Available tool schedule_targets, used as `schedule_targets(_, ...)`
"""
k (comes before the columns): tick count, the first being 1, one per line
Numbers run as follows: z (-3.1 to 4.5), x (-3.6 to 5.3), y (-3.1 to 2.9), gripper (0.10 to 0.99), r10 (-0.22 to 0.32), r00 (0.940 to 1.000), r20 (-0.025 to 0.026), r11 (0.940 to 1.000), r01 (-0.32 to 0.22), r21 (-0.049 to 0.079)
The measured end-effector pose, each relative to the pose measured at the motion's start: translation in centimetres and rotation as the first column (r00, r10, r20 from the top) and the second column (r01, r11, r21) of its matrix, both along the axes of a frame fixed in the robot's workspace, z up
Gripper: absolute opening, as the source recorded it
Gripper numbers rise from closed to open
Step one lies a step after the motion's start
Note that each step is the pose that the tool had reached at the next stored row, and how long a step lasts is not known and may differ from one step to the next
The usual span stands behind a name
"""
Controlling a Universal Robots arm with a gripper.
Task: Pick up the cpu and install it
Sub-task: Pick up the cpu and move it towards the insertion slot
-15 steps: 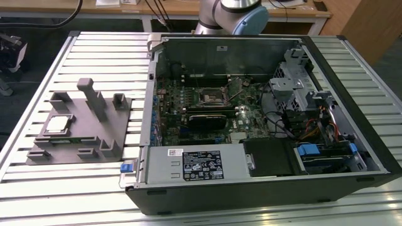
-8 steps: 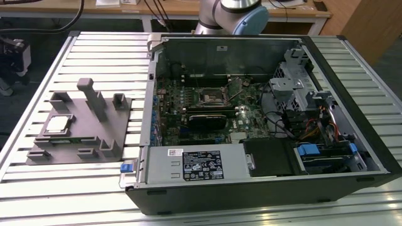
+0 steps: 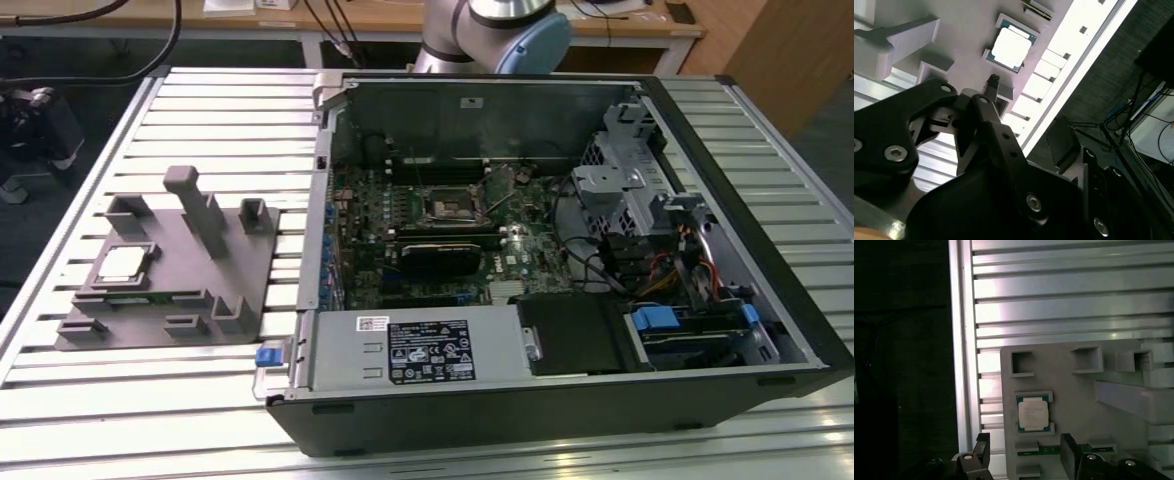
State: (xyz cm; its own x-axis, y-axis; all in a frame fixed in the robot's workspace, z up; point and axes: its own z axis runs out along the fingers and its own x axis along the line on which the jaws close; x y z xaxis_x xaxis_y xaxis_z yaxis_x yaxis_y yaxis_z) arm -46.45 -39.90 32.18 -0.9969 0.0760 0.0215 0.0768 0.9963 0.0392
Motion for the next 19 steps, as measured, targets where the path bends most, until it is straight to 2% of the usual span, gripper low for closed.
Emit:
schedule_targets(1, -0.09, 0.02, -0.02, 0.706, 0.0, 1.0, -0.0021, 1.0, 0.0, 0.0)
schedule_targets(5, -0.75, 0.1, -0.15, 0.706, 0.001, 1.0, -0.0072, 1.0, -0.001, 0.0)
schedule_targets(19, -3.28, 0.46, -0.26, 0.706, 0.009, 0.9999, -0.0075, 1.0, -0.009, 0.0)
